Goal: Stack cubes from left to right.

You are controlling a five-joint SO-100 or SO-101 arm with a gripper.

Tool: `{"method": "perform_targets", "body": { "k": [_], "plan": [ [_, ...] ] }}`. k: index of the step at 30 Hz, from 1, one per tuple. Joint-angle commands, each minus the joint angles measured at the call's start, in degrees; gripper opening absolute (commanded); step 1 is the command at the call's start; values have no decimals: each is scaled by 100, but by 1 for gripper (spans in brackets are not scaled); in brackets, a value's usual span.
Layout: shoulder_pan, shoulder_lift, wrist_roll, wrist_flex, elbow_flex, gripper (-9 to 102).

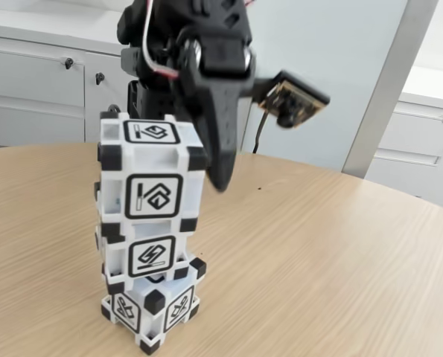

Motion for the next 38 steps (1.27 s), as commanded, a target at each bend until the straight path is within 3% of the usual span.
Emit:
{"method": "perform_targets", "body": {
  "k": [1, 38],
  "plan": [
    [53, 299, 53, -26, 167, 0],
    [-53, 308, -615, -26, 694, 0]
  ]
}}
